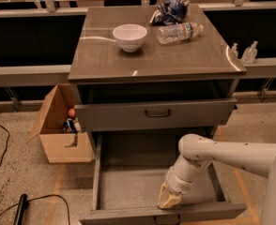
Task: Open middle drawer
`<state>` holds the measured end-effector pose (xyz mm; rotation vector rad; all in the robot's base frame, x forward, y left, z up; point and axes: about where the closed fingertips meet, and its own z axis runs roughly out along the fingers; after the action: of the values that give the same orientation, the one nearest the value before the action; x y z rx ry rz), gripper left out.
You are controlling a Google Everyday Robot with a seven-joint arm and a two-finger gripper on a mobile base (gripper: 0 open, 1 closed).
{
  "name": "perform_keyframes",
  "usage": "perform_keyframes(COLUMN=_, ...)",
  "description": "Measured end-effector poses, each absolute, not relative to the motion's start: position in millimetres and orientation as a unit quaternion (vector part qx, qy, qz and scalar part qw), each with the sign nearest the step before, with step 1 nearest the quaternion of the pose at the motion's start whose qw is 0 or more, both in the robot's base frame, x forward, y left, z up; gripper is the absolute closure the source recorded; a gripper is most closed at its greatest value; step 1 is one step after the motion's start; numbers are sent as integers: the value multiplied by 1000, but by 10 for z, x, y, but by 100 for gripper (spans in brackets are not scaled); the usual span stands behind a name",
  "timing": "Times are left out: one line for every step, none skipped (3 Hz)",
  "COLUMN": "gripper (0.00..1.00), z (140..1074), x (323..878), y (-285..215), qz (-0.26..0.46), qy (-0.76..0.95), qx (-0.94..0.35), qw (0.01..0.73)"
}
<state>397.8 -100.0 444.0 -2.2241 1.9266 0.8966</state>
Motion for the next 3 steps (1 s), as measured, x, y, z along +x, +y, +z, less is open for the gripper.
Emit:
perform_keyframes(gripper=100, z=4564, x=3788, y=-963, qz=308, qy=613, qx=-727, qw=27)
perform_keyframes(gripper=100, z=4633, x=3667, y=-915, qz=325, qy=597, qx=-733, qw=17)
perform_keyframes(gripper=100, z=4723, x=3912, y=-1040, qz=291, qy=616, qx=-731, qw=35)
